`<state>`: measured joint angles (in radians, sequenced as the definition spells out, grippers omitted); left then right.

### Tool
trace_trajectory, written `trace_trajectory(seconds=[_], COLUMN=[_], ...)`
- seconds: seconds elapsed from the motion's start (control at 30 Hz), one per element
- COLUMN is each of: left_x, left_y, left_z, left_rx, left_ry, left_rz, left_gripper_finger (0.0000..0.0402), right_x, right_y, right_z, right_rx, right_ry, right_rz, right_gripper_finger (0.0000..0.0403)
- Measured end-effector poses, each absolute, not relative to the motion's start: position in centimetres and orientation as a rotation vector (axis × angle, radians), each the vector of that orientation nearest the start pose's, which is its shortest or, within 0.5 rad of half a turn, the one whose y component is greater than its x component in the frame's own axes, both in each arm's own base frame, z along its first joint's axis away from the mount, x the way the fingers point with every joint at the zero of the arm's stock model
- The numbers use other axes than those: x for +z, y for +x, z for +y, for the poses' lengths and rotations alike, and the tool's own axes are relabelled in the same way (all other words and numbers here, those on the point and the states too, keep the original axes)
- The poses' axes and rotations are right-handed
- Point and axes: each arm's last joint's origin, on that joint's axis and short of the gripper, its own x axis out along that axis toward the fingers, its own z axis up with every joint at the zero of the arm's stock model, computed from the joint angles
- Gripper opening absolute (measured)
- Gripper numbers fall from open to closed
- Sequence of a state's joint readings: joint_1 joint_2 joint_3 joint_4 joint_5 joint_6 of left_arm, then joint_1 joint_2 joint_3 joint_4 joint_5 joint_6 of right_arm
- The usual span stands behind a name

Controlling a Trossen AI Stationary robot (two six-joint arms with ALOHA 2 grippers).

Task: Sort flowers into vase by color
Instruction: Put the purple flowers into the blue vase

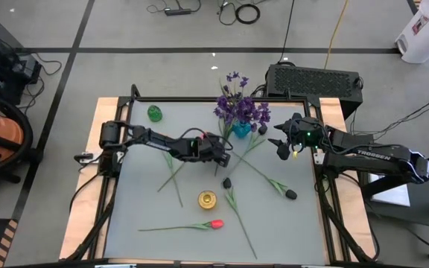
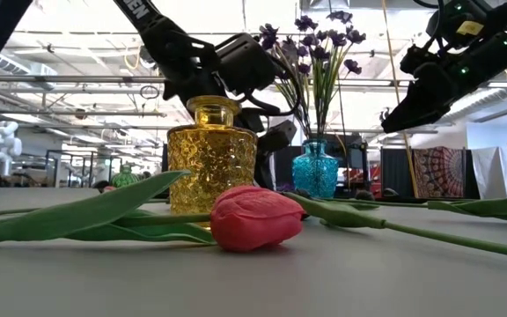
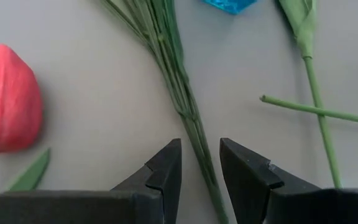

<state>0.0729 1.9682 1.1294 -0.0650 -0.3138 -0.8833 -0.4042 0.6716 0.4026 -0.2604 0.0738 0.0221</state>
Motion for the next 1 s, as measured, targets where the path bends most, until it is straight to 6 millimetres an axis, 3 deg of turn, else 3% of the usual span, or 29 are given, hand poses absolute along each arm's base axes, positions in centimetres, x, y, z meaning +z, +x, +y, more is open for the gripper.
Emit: trace_trajectory(seconds=[0.5,1.0], left_x=[13.5,11.5], left_y=[39.1,39.4], left_z=[6.0,7.2], left_rx=[0.719,0.708], left_ry=[-0.667,-0.697], left_rz=[0.61,0.627], left_gripper_finger=[0.0116,0.0116], right_x=[21.2,21.2], right_y=[13.6,13.6], right_z=[-6.1,-6.0], right_rx=[-0.472,-0.471], right_ry=[0.108,0.106], right_rz=[0.522,0.524], right_gripper_finger=[0.0286,0.0286])
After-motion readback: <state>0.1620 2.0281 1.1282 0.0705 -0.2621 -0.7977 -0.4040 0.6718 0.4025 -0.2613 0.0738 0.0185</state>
